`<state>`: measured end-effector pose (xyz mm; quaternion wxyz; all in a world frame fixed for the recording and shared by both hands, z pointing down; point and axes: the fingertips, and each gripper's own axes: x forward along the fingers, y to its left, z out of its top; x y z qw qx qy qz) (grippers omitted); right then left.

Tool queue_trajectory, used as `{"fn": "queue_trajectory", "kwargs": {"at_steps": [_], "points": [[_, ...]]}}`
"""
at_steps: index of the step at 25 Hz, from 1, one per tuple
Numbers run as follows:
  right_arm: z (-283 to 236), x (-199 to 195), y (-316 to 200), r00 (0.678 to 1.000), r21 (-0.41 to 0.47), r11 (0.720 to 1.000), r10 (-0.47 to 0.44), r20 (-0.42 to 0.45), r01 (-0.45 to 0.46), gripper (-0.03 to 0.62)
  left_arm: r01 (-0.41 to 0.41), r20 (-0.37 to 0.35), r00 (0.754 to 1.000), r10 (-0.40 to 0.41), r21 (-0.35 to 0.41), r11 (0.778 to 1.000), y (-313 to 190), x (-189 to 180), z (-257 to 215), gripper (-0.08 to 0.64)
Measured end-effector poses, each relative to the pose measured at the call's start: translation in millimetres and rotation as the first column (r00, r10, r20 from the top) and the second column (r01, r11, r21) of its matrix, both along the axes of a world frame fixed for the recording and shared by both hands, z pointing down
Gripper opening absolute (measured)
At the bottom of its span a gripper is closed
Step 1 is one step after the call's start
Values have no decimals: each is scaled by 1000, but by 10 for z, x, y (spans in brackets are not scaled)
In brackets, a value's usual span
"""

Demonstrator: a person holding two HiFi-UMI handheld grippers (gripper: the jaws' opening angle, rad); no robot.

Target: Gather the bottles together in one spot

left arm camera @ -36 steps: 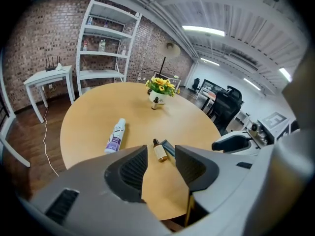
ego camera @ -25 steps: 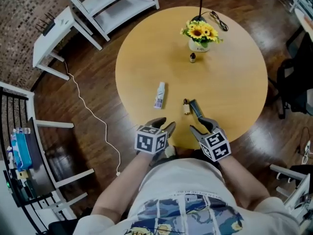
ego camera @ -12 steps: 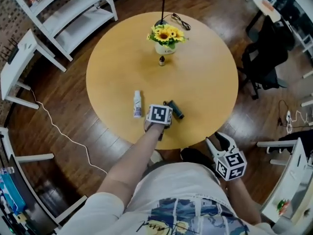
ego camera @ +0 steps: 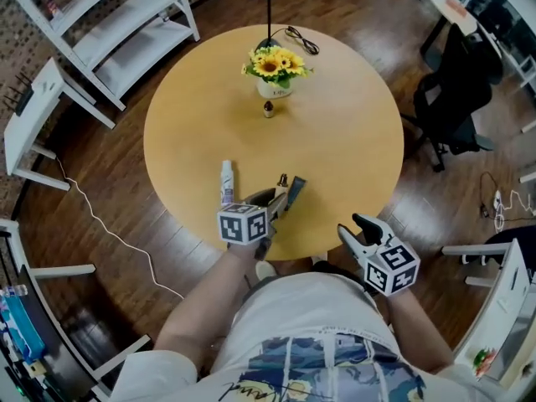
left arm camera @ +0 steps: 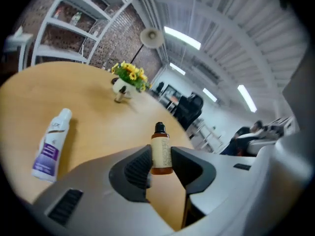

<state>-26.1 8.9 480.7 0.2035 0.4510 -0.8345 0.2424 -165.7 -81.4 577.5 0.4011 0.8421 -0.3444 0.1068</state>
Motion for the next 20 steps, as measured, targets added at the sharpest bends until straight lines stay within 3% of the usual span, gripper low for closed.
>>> {"fn": "queue_trajectory", "kwargs": {"at_steps": [1,3,5,6,8,9,10,12,14,16,20], "points": [[-72,-87,-95,996,-4,1000,-28,81,28,206,-15,-134,991,19,33,999,57,104,-288,135],[-272,-262,-281,954,-23,996,-76,291,86,207,-69,-349,931,104,111,991,220,338,-873,135],[-503,-395,-443,862,-44,987,-114,494,156,206,-115,-444,875,190,192,975,370,550,-1326,135],[-608,-444,-494,810,-47,978,-141,570,204,206,-125,-457,862,219,226,966,419,635,-1478,135],[-776,-478,-531,707,-39,950,-203,677,311,141,-126,-460,854,245,274,953,455,755,-1653,132],[-830,-458,-536,660,-37,933,-225,716,358,143,-129,-460,851,256,289,949,457,802,-1700,132],[-860,-421,-541,622,-40,917,-237,747,398,148,-138,-455,849,269,300,944,459,850,-1730,132],[-859,-335,-565,574,-59,889,-241,783,454,183,-160,-417,861,291,321,933,461,956,-1739,132],[-827,-253,-610,561,-68,874,-247,791,481,211,-173,-345,890,297,346,922,441,1075,-1717,132],[-811,-150,-662,563,-50,867,-278,778,497,152,-186,-260,919,296,377,907,405,1207,-1711,132],[-795,61,-748,562,-10,852,-337,755,524,150,-219,-118,950,290,408,886,329,1438,-1680,135]]}}
